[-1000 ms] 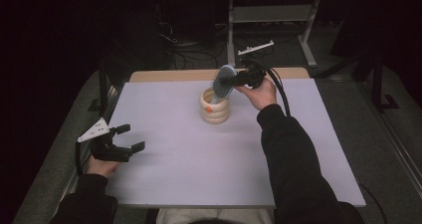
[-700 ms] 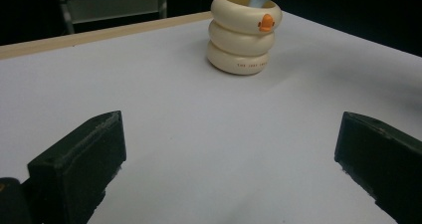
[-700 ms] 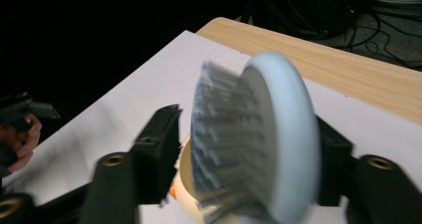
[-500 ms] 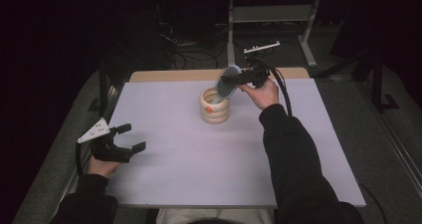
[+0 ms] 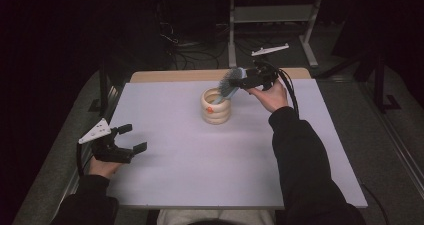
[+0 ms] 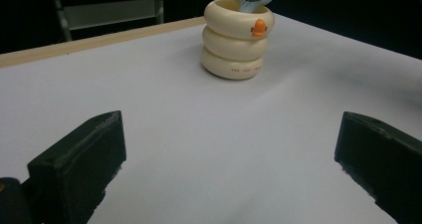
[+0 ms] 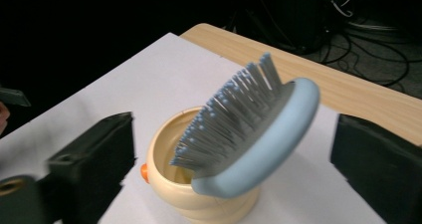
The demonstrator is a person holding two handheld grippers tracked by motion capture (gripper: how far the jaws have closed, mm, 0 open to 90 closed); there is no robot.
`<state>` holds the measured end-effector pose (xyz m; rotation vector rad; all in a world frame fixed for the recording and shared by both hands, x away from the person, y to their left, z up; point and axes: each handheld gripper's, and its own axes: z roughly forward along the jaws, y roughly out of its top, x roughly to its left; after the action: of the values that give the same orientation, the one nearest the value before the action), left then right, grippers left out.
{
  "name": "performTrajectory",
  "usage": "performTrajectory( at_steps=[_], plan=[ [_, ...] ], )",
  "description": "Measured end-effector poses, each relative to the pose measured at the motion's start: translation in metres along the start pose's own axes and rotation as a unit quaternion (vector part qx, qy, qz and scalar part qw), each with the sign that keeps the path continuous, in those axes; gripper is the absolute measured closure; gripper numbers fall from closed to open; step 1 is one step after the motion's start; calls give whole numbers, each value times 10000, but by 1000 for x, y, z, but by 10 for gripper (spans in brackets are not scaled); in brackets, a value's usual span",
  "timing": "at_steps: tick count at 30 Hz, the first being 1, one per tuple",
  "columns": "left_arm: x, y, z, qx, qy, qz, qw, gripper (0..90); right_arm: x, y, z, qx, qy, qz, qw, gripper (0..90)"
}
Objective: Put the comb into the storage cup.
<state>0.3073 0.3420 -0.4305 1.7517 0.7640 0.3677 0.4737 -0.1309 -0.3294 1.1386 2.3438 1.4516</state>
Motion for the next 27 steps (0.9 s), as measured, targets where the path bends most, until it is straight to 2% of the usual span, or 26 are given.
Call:
performTrajectory(
  at_steps=[10, 27],
  plan=[
    [0, 0, 0, 4, 12, -13, 10000, 0, -4, -7, -14, -169, 21, -53, 9998, 0],
    [2, 0, 0, 5, 32, -55, 10000, 0, -6, -22, -39, -362, -82, -247, 9990, 0]
  ],
)
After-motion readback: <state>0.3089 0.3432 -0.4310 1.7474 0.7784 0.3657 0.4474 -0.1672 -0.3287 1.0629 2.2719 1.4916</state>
